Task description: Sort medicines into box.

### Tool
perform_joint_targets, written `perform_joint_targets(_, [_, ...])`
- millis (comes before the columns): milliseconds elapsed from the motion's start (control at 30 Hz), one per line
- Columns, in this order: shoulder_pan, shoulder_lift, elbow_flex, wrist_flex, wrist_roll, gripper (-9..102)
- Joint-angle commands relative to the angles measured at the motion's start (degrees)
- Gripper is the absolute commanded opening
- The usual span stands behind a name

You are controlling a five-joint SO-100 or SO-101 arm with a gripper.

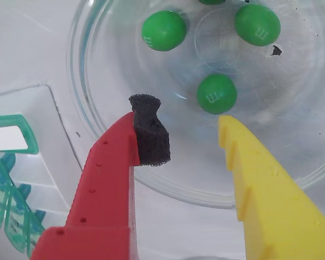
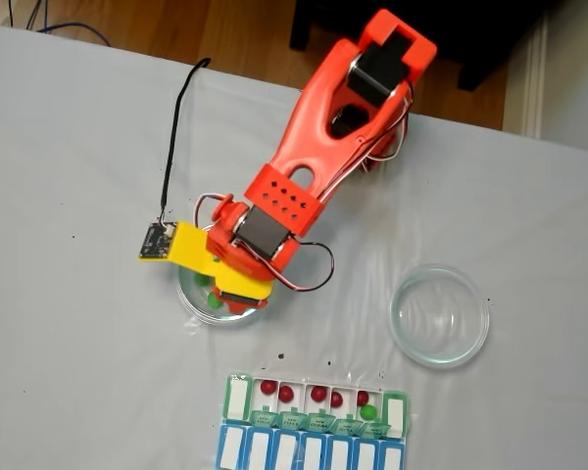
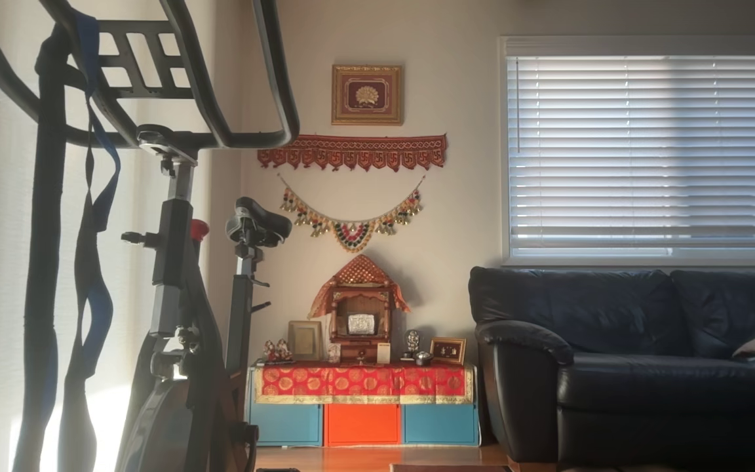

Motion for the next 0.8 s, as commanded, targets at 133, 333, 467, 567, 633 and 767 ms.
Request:
perform_joint_targets(133, [-2.02, -2.81, -1.23, -1.93, 0.00, 17])
perform_joint_targets(333, [-2.29, -5.27, -3.78, 0.79, -1.49, 19])
perform_joint_targets(467, [-2.55, -6.06, -3.60, 1.14, -1.93, 21])
perform_joint_targets(567, [-3.08, -6.86, -3.34, 0.70, -1.76, 21])
perform_joint_targets(633, [-3.52, -7.56, -3.34, 0.35, -1.49, 21])
perform_joint_targets(767, [-4.22, -8.70, -3.34, -0.62, -0.62, 21])
